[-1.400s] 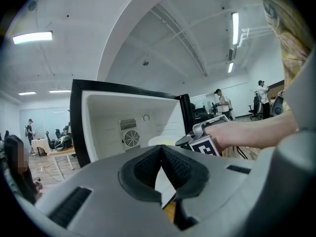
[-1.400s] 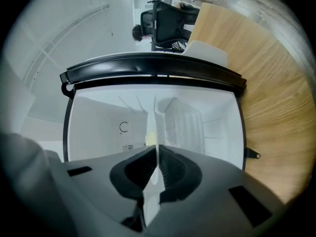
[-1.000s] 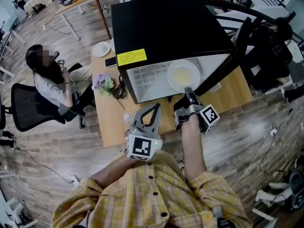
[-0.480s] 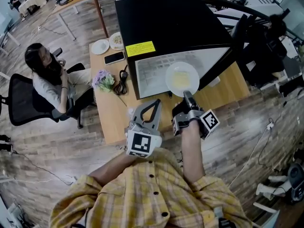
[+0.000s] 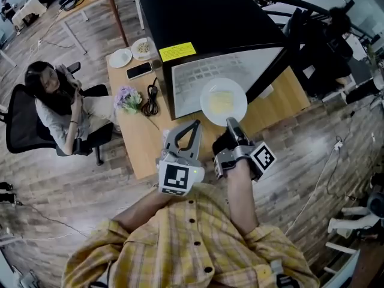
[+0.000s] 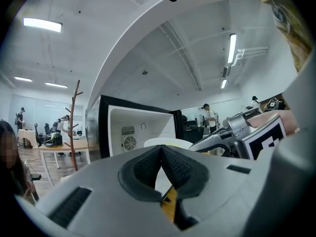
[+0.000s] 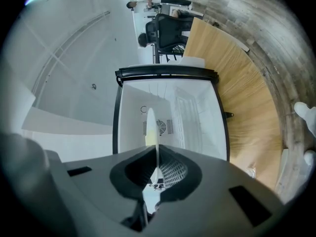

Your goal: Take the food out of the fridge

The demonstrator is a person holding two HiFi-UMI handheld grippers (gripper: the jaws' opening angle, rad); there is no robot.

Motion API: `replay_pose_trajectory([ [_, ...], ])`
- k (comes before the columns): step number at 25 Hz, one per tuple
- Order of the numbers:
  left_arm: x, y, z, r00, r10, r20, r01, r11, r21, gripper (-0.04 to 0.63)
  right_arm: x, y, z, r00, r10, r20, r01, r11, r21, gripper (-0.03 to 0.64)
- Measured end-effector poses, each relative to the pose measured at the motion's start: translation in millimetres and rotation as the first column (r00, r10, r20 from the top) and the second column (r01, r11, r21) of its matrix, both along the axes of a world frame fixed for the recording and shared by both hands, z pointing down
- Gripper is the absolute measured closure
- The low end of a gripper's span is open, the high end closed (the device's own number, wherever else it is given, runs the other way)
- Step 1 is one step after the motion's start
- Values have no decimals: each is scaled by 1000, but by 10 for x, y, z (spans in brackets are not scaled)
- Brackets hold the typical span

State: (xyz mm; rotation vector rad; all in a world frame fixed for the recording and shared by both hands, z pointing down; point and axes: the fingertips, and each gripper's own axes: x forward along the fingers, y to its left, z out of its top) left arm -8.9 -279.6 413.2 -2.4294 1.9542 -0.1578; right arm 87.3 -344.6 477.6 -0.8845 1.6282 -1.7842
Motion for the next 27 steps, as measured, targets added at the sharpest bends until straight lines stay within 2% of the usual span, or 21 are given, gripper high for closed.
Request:
replay_pose_trajectory([
  [16,-80,323,-27,998,30,-52,-30,1000,8,588,-92,485,-5,1000,25,-8,-25,1000,3,600],
  [27,-56,353,-81,997,38,-60,-37,999,24,588,-61,539,-37,999,34,-3,-34,999,7,600],
])
